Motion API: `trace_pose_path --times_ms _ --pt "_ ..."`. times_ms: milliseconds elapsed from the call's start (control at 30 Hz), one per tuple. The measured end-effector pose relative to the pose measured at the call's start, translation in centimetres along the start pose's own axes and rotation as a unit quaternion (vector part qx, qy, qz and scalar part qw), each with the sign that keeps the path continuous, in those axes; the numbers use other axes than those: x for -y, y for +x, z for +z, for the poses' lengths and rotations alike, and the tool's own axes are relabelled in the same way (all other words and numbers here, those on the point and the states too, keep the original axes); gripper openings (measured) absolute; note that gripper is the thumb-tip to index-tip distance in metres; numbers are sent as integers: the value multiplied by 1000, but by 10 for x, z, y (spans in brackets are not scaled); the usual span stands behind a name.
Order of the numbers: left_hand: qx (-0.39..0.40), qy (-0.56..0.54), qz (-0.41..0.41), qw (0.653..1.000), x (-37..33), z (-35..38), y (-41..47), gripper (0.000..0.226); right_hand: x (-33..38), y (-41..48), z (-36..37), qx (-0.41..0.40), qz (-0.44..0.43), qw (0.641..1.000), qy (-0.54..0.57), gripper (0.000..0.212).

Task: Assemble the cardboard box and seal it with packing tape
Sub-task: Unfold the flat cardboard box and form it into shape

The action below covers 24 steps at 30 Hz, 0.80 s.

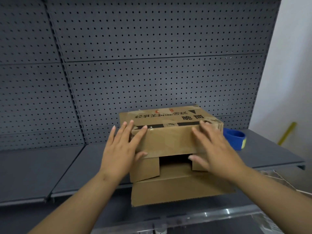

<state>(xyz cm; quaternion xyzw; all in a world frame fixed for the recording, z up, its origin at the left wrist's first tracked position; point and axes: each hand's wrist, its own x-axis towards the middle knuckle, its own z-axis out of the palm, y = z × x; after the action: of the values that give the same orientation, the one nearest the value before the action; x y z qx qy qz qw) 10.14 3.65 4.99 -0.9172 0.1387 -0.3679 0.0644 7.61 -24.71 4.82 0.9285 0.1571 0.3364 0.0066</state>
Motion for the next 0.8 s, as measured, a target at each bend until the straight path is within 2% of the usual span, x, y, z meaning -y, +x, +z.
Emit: trace_pose_path --times_ms 67,133,200,267,367,467,600,733,800 --pt "-6 0 2 1000 -7 2 2 84 16 -13 -6 96 -142 985 -17 93" --pt "-12 -2 3 1000 -10 5 2 83 24 -24 -2 201 -238 950 -15 103" --pt "-9 1 1 1000 -9 6 2 83 25 -33 8 195 -281 937 -64 109" --pt "-1 3 -1 1000 -7 6 1 82 24 -34 15 162 -241 953 -93 114" --pt "1 1 -2 1000 -6 6 0 81 20 -21 18 92 -119 986 -80 118" --pt "-12 -1 -7 1000 -10 5 -2 81 15 0 21 46 -25 995 -80 119" --pt "-43 11 7 999 -27 3 0 78 15 12 36 10 -5 996 -83 129" --pt "-54 44 87 994 -47 16 3 93 9 13 43 -25 -22 996 -88 134" --pt "-60 66 112 990 -53 26 5 92 5 12 46 -28 -34 994 -96 131"
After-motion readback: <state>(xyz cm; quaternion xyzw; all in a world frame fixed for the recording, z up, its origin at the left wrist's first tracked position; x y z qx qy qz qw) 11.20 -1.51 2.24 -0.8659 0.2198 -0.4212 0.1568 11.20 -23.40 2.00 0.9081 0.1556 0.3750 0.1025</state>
